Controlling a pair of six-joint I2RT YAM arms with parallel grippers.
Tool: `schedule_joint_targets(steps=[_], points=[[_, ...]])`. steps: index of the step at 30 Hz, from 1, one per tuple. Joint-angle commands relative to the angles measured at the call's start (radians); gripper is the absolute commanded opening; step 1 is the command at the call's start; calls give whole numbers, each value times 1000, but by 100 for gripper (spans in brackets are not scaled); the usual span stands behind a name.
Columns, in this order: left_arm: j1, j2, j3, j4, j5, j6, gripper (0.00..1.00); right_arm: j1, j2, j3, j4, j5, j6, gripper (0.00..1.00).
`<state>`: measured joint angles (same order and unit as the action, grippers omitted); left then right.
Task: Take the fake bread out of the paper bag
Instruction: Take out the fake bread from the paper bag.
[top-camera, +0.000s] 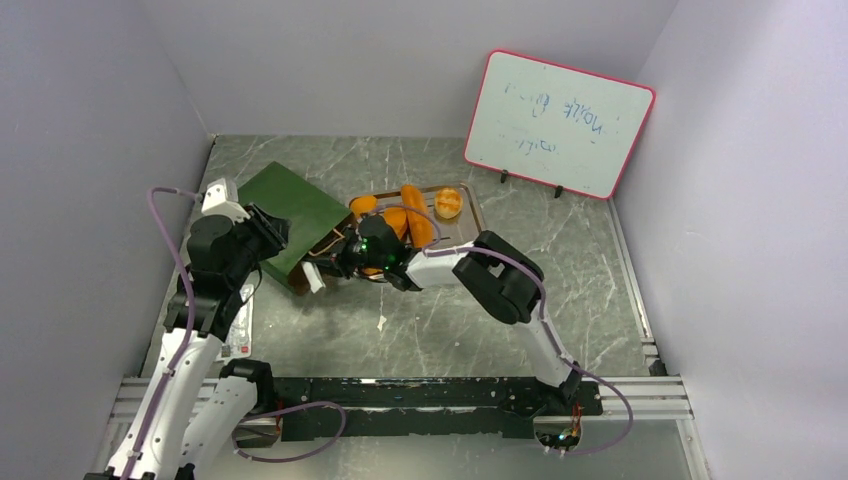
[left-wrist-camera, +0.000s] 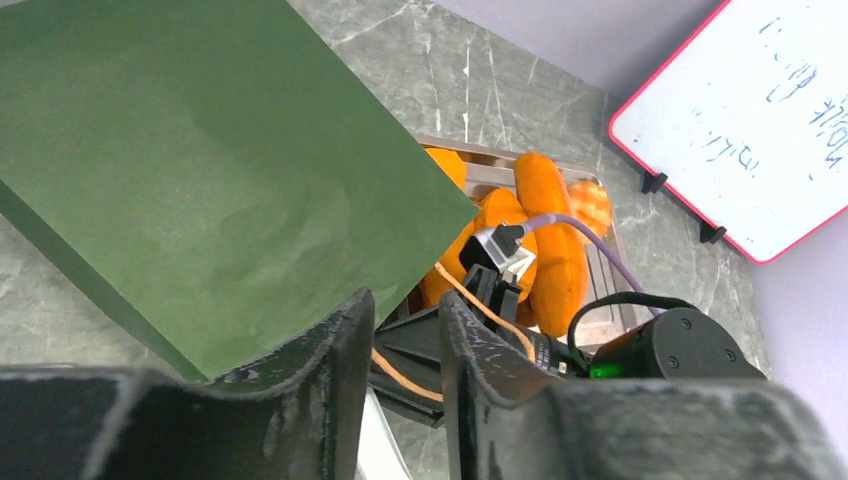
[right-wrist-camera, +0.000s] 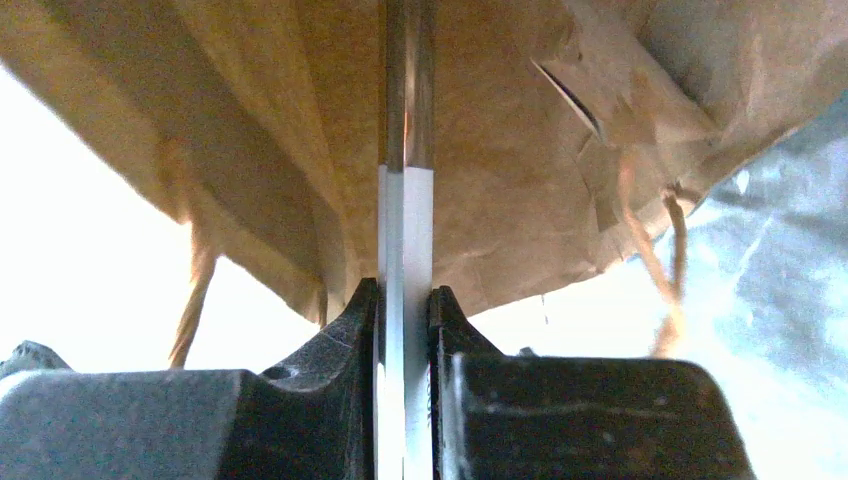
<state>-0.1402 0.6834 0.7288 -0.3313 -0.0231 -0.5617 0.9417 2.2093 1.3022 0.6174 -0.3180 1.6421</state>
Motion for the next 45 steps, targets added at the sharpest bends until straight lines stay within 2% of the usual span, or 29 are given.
schedule_joint_targets(steps=[1, 7, 14, 30, 34, 41, 45], points=[[8, -12, 56, -43, 29, 33, 29, -6, -94, -52, 32, 25, -30, 0], [9, -24, 86, -96, 145, 80, 40, -6, -154, -90, 1, 40, -62, 0], [7, -16, 90, -163, 243, 99, 47, -6, -215, -127, -28, 60, -90, 0], [-50, -33, 68, -253, 388, 171, 50, -11, -293, -228, -69, 59, -139, 0], [-141, 29, 59, -237, 319, 154, 50, -16, -307, -242, -80, 61, -147, 0], [-430, 154, 87, -239, -13, 90, 50, -41, -307, -225, -103, 23, -168, 0], [-510, 183, 101, -256, -216, 51, 51, -49, -308, -220, -107, 5, -178, 0]])
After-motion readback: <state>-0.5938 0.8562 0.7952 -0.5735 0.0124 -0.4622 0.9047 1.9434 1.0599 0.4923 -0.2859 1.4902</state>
